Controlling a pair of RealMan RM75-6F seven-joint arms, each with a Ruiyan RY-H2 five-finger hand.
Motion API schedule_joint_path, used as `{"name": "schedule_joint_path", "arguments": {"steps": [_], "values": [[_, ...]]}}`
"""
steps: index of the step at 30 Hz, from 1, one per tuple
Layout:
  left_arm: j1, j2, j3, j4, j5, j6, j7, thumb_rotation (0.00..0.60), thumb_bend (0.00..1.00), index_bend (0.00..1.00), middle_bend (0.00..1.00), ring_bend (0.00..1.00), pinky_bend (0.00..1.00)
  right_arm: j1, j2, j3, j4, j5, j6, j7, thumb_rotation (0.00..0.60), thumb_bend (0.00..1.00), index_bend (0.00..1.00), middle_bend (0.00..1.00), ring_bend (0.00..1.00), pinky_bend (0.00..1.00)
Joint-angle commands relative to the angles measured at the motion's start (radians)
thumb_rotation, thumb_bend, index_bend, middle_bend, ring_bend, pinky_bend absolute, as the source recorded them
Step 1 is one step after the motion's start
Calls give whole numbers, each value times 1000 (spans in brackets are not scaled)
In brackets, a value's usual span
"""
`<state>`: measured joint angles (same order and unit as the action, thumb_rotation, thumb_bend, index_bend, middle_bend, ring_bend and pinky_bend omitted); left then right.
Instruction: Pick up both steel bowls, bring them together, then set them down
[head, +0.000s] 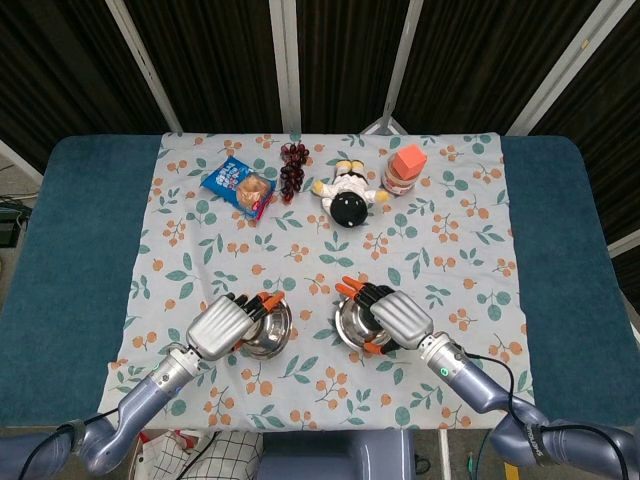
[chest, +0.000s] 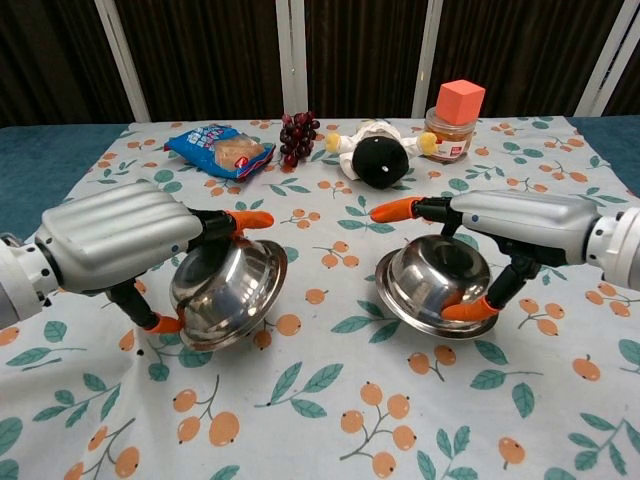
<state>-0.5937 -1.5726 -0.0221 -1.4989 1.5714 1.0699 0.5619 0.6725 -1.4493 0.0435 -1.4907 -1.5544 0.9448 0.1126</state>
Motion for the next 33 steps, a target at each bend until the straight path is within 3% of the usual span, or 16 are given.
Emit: {"name": "schedule_joint_path", "arguments": {"steps": [1, 10, 16, 22, 25, 30, 33], "values": [[0, 16, -11, -42, -72, -46, 52, 600, 71, 0, 137, 260, 573, -2, 9, -7, -14, -12, 11, 8, 600, 364, 0, 0, 0, 385], [-6, 59, -25, -140, -207, -100, 151, 600, 13, 0, 27, 123, 495, -14, 48, -4, -93, -15, 45, 40, 600, 365, 0, 0, 0, 332], [9, 114, -19, -213, -191, -56, 141, 600, 14, 0, 28, 122, 471, -29, 75, -2, -134, -28, 87, 9, 588, 356, 0, 0, 0, 305], [40, 185, 21, -274, -126, 0, 113, 600, 14, 0, 14, 79, 434, -21, 44, 3, -76, 23, 46, -33, 584, 325, 0, 0, 0, 242], [51, 216, 38, -296, -102, 14, 84, 584, 14, 0, 0, 9, 360, -16, 20, 5, -38, 40, 29, -34, 538, 299, 0, 0, 0, 179], [58, 250, 52, -308, -68, 24, 17, 515, 13, 0, 0, 0, 241, -16, -19, 10, 26, 62, 19, -19, 509, 252, 0, 0, 0, 93], [59, 261, 57, -293, -44, 29, -28, 463, 12, 0, 0, 0, 190, -16, -38, 17, 62, 84, 13, -27, 355, 247, 0, 0, 0, 60]]}}
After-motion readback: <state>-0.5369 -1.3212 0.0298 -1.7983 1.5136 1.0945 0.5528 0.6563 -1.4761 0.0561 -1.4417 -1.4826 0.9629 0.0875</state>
